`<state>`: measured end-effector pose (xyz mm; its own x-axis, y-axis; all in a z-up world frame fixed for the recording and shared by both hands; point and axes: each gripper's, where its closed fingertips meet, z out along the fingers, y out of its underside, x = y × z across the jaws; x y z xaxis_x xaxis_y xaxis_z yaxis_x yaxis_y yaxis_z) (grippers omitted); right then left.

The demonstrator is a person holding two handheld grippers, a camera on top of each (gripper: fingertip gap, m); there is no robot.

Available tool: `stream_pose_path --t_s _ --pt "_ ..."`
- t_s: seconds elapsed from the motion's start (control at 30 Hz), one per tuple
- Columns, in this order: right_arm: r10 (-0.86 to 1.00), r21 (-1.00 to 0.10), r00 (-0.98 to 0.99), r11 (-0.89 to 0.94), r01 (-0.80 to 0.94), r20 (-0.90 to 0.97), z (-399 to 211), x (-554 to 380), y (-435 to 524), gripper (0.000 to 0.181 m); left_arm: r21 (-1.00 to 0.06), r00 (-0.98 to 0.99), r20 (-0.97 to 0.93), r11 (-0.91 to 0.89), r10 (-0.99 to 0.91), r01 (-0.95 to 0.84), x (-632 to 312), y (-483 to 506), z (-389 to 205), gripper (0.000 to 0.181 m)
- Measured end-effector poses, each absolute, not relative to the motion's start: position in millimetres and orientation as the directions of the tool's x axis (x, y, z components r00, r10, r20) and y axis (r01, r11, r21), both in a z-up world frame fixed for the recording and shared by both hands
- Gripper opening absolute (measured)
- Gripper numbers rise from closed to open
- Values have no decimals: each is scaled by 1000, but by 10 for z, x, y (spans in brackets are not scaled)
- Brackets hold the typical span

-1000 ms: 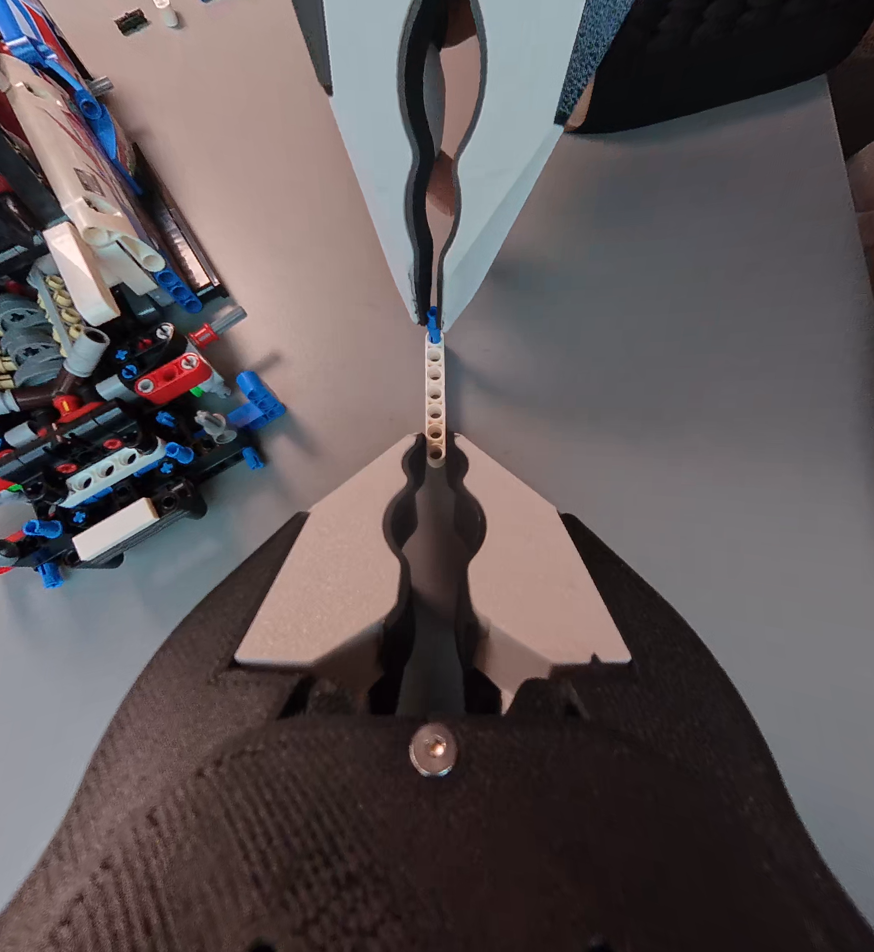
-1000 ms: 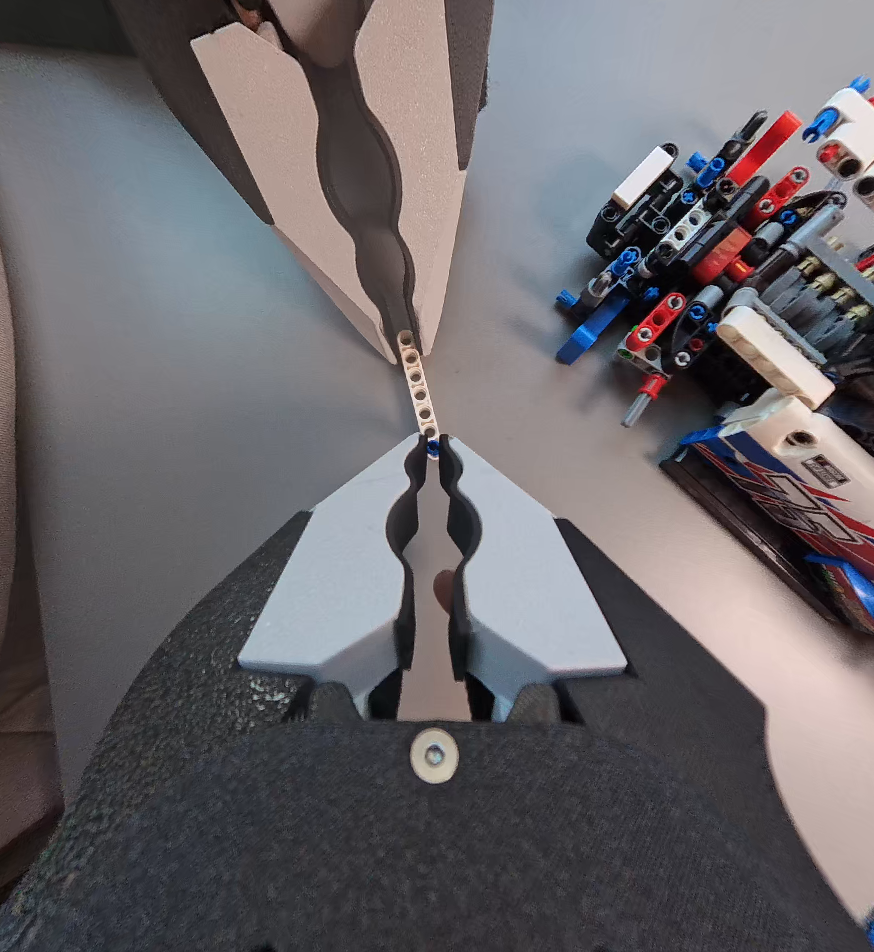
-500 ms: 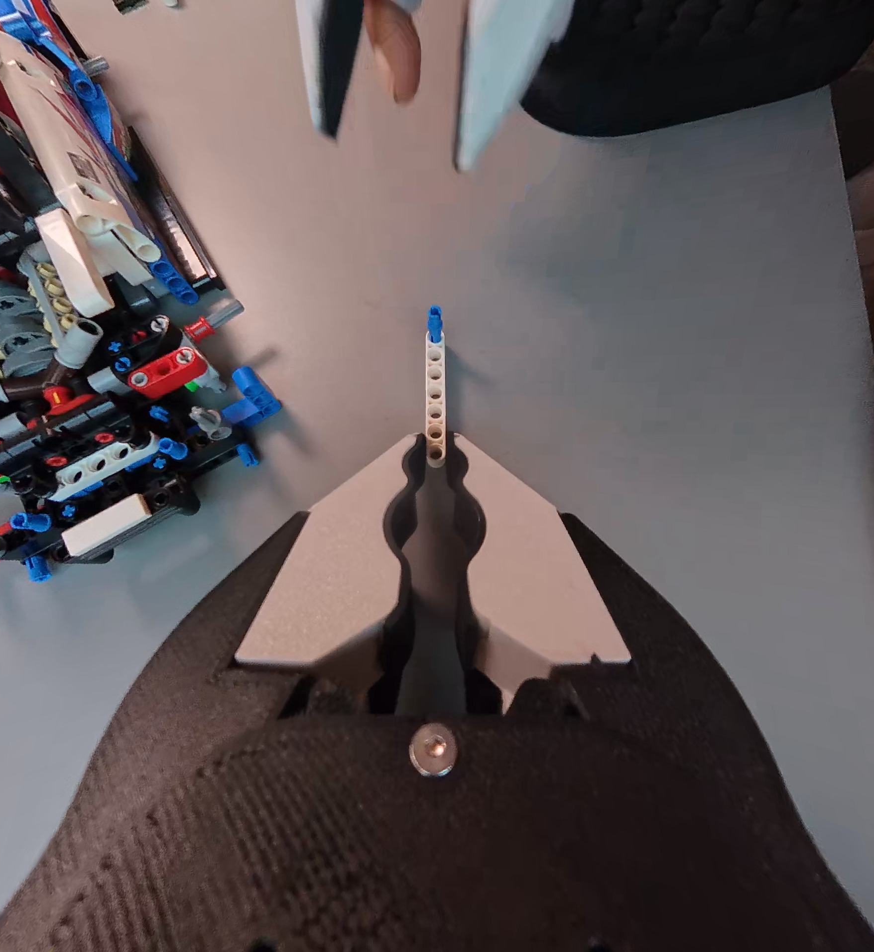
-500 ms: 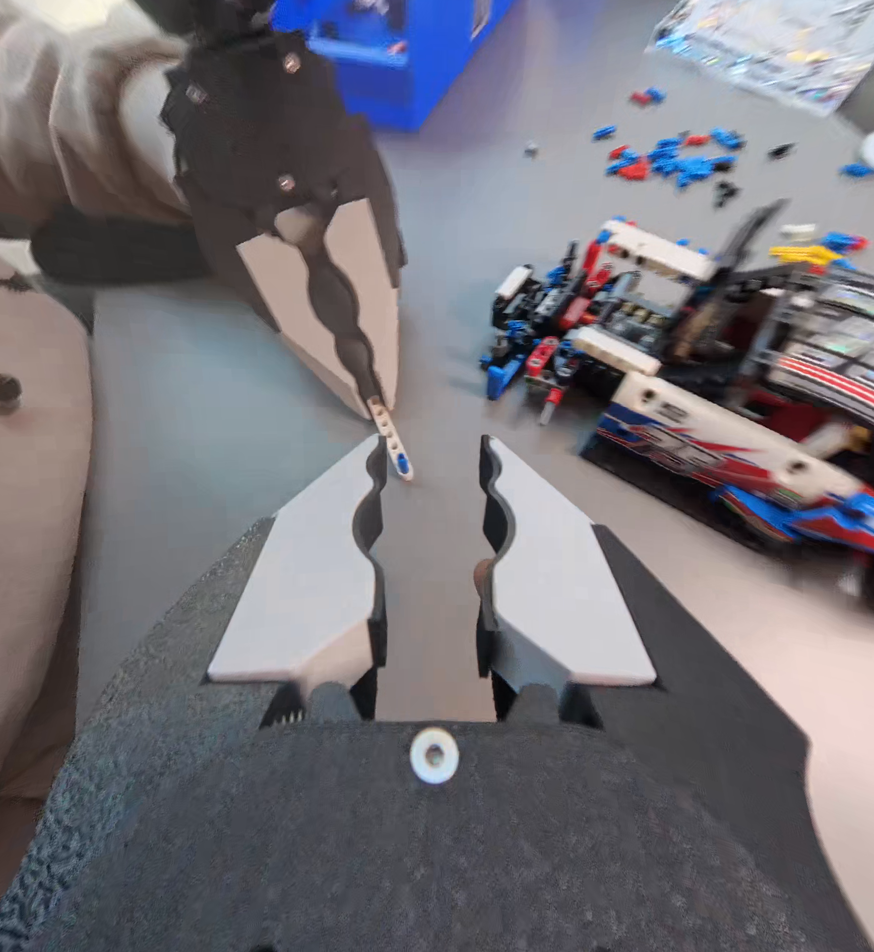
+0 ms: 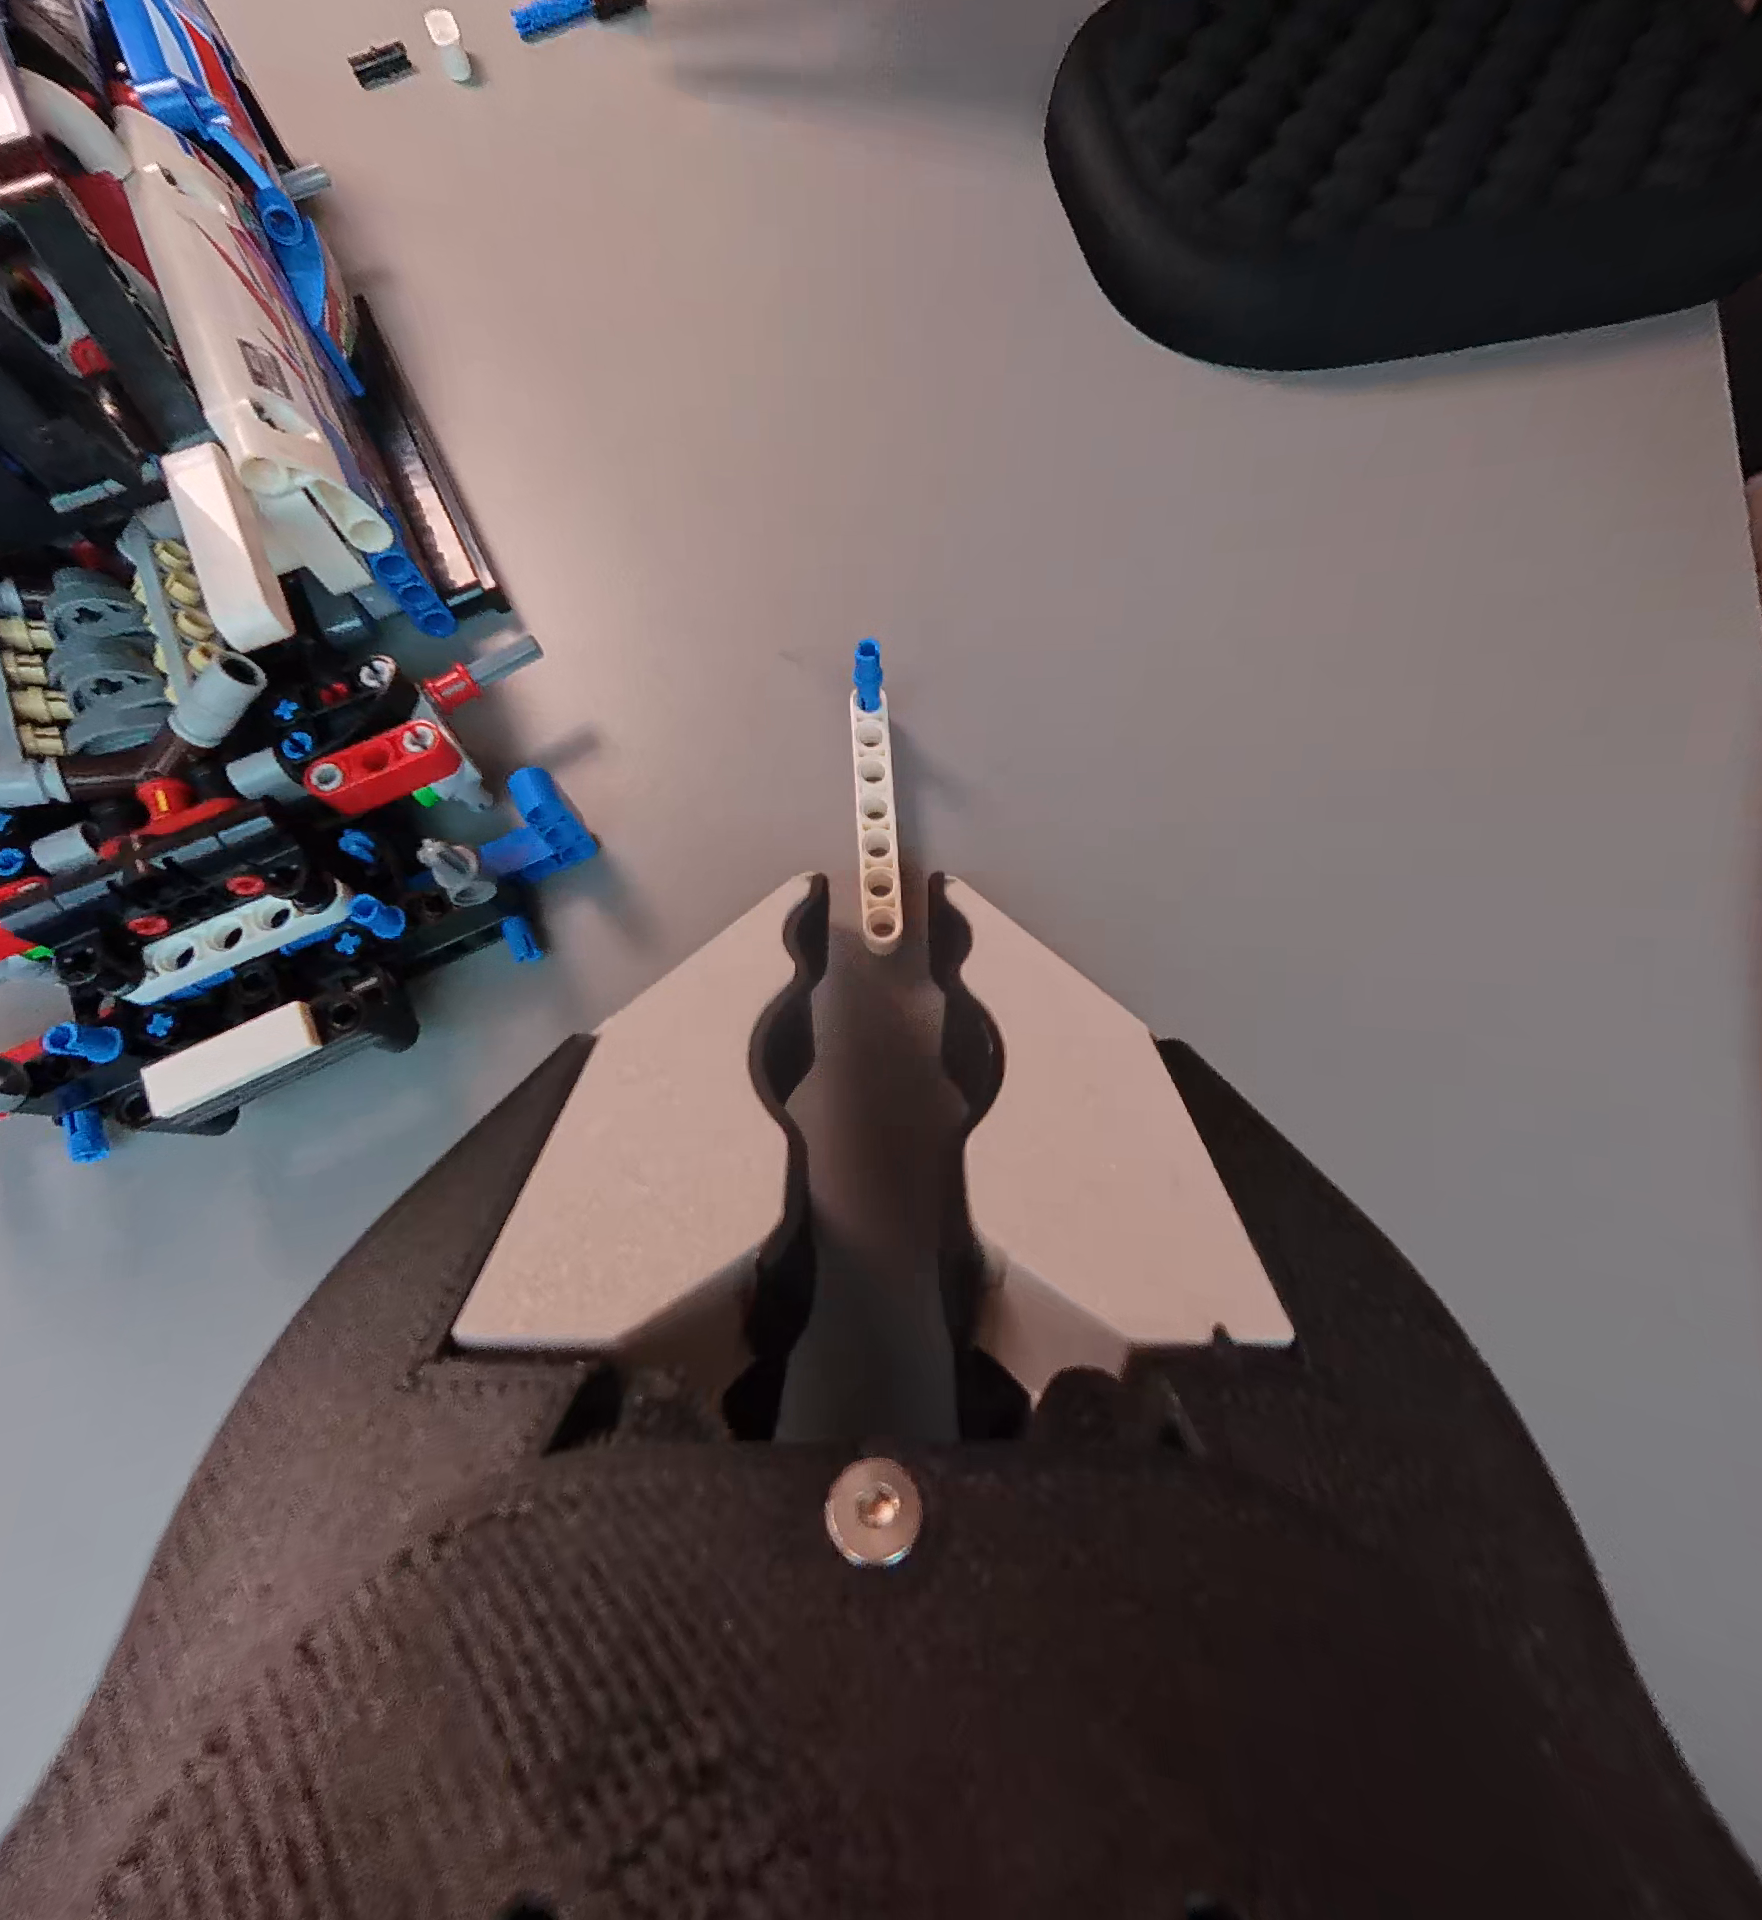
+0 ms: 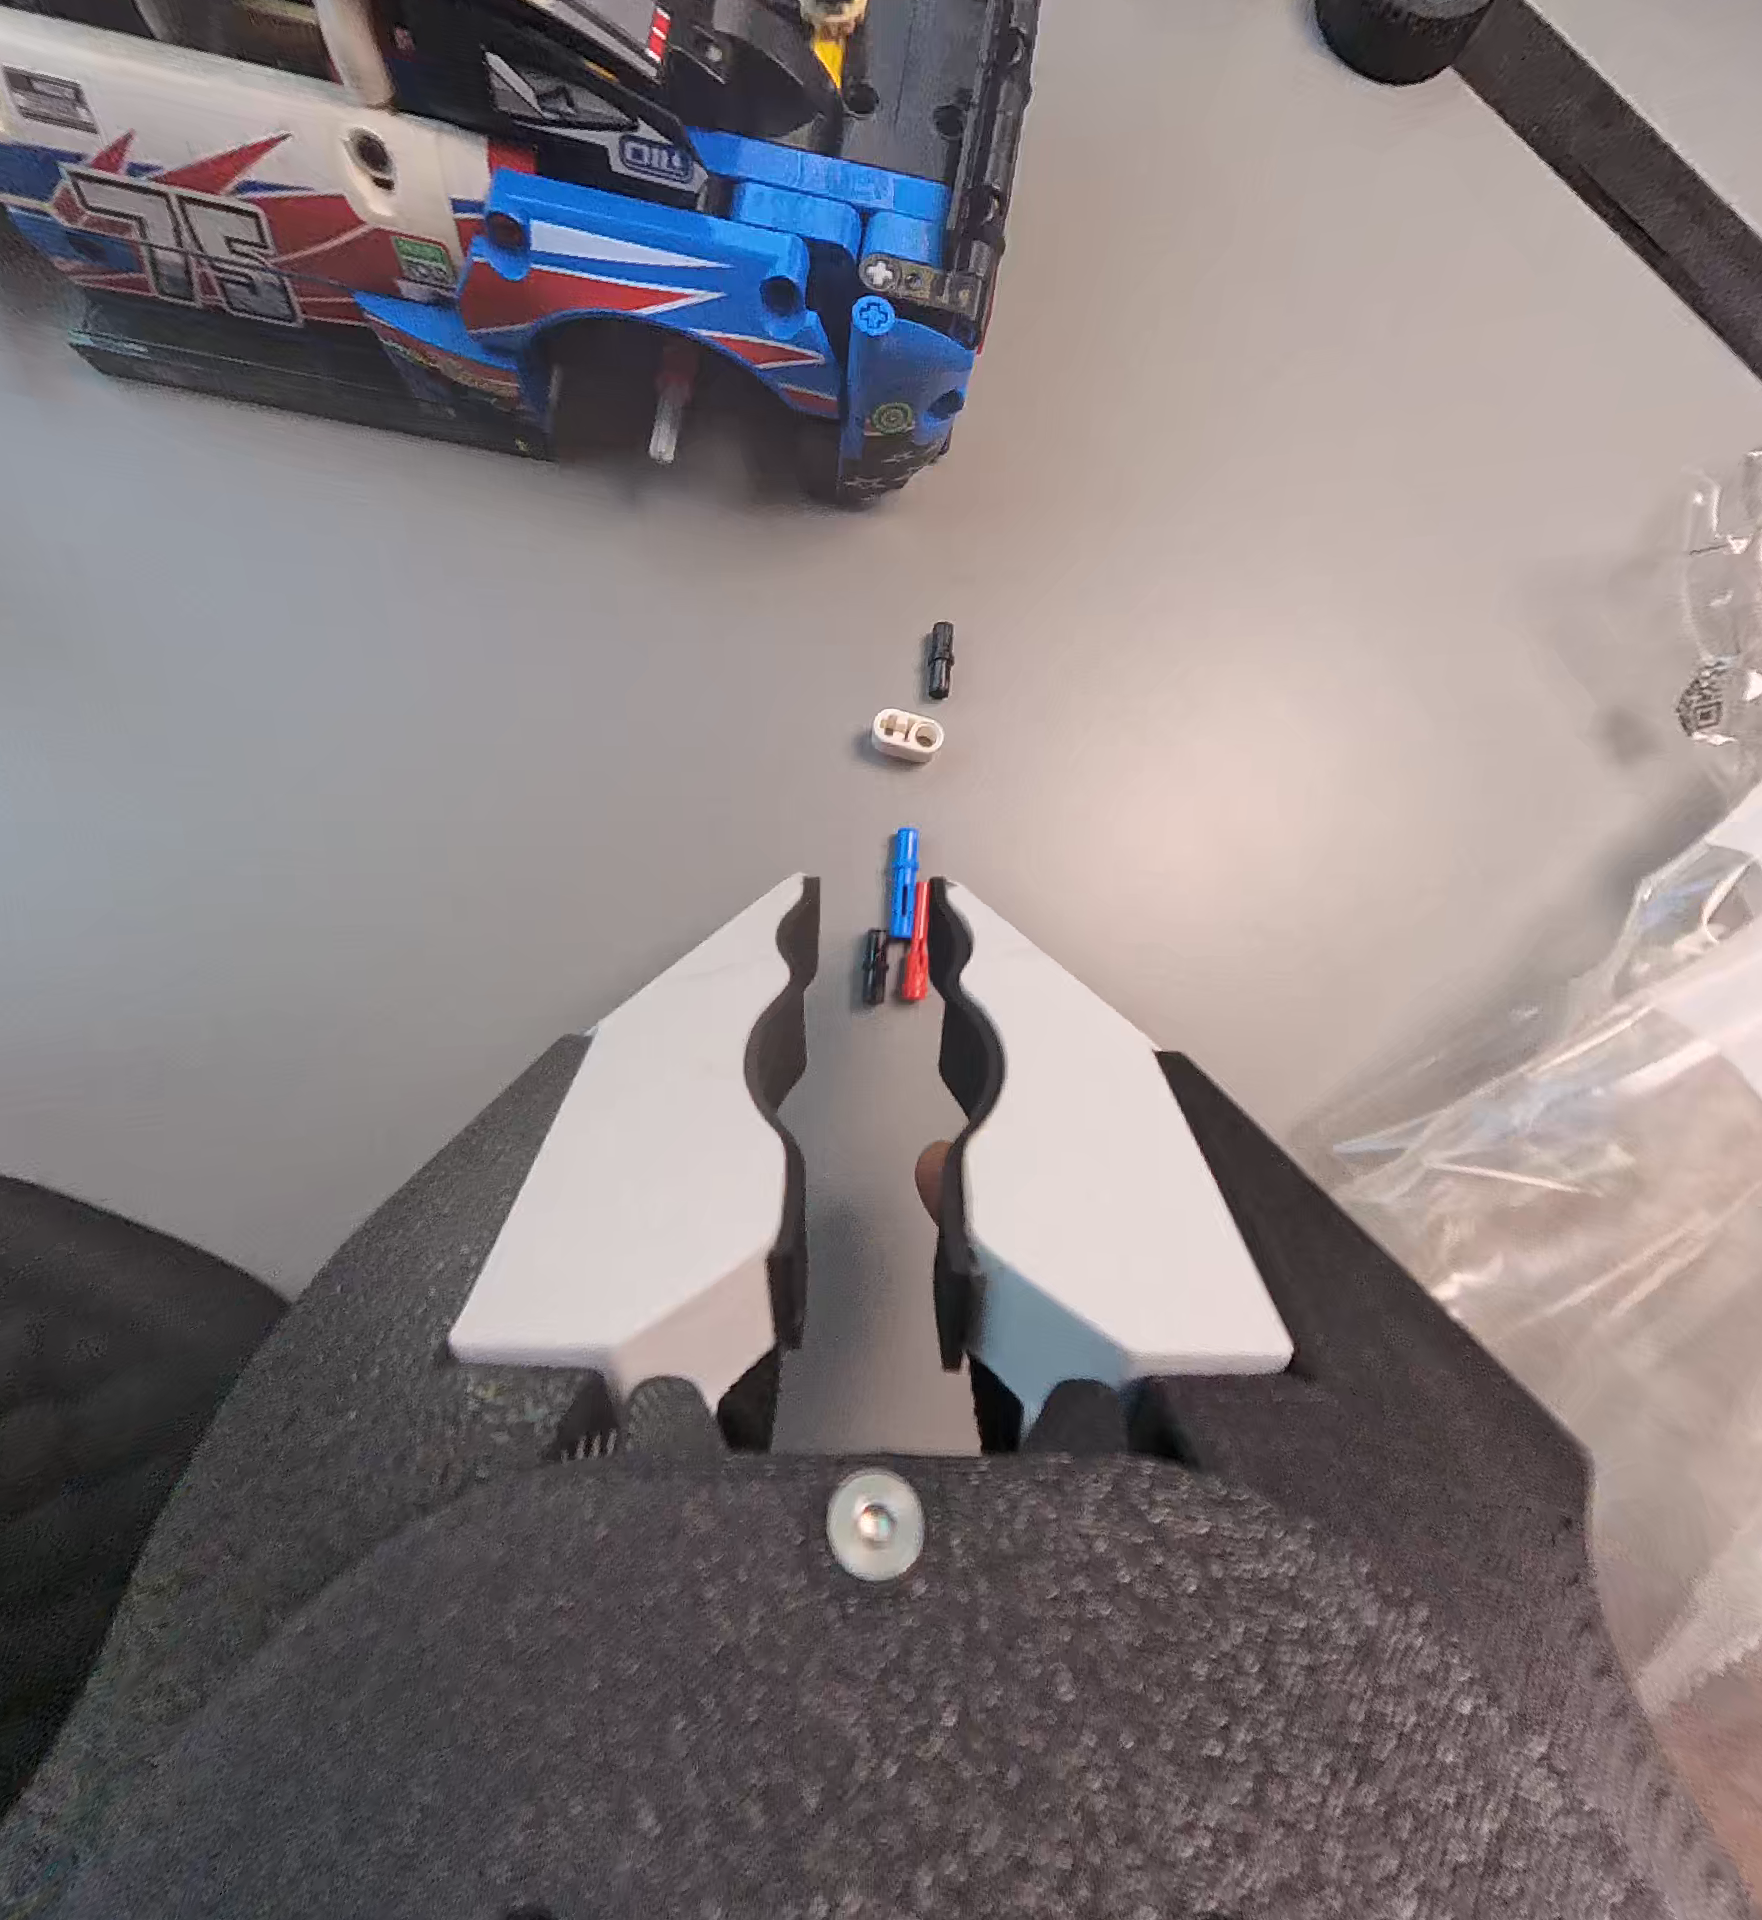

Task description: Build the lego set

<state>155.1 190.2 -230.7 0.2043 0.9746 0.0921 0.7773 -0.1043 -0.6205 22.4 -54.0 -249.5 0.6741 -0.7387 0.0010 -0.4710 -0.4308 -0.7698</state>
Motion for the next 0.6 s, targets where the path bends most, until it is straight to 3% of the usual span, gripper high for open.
stream_pose_path --t_s 0.03,0.23,0.37,0.47,0.53,0.6 --pt "977 -609 194 -101 787 89 -2331 1509 1942 17 -781 677 10 -429 -736 -455 223 -537 -2463 20" --pt "991 -457 110 -65 887 73 -2547 1446 2051 10 -844 713 44 -408 -700 -349 106 -482 -2242 25" --pt "996 -458 77 -44 888 53 -2525 1394 2032 2 -866 724 52 -392 -688 -310 48 -464 -2176 25" --pt "992 -686 99 -125 717 -78 -2137 1117 1851 2 -891 736 56 -367 -674 -268 30 -436 -2094 24" --pt "970 -853 88 -243 462 -228 -1641 879 1606 2 -918 752 63 -334 -656 -215 22 -390 -1988 25" --pt "908 -896 3 -413 163 -418 -1161 689 1231 1 -944 760 99 -303 -642 -133 48 -338 -1832 25"
